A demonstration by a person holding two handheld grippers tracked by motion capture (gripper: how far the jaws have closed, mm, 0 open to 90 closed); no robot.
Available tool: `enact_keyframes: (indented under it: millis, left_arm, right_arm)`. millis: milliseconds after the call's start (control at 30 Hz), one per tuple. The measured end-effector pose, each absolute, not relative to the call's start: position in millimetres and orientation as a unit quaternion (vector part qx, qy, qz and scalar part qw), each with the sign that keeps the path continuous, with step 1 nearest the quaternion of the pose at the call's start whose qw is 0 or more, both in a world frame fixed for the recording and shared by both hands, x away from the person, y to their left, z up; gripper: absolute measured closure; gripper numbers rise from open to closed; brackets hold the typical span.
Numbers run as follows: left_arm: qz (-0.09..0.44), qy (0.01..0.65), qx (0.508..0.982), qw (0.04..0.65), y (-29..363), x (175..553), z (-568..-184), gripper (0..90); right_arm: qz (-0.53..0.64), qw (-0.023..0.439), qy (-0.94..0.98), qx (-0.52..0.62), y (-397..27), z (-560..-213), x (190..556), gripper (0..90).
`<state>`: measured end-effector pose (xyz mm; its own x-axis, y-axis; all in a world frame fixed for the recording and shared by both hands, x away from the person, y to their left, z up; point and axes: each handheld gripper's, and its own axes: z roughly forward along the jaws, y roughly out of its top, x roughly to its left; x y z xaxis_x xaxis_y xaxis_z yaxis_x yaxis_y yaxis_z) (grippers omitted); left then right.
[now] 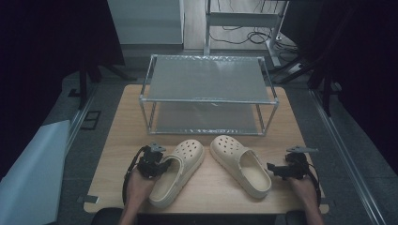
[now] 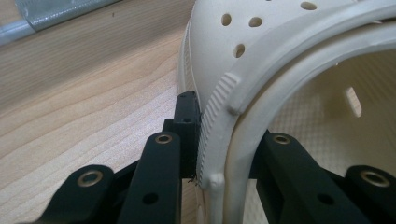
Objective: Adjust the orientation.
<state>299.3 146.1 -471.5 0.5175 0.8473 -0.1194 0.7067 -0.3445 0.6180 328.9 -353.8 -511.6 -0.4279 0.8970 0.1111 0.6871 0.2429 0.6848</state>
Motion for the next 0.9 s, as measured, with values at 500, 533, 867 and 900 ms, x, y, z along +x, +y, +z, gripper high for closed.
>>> enact_keyframes:
  millis: [500,533,867,900]
  left_arm:
    - [0.014,0.52,0.764,0.382,181,309,-475,76.3]
    - [0.011,0.521,0.762,0.385,182,310,-475,76.3]
    - [-0.026,0.526,0.728,0.439,194,309,-467,76.3]
    - [-0.026,0.526,0.727,0.44,195,308,-466,76.3]
  right_arm:
    - [0.343,0.151,0.773,0.512,-354,-512,329,5.5]
    - [0.343,0.151,0.773,0.512,-354,-512,329,5.5]
    - [0.344,0.151,0.772,0.513,-355,-512,329,5.7]
    - [0.344,0.15,0.772,0.513,-355,-512,329,5.7]
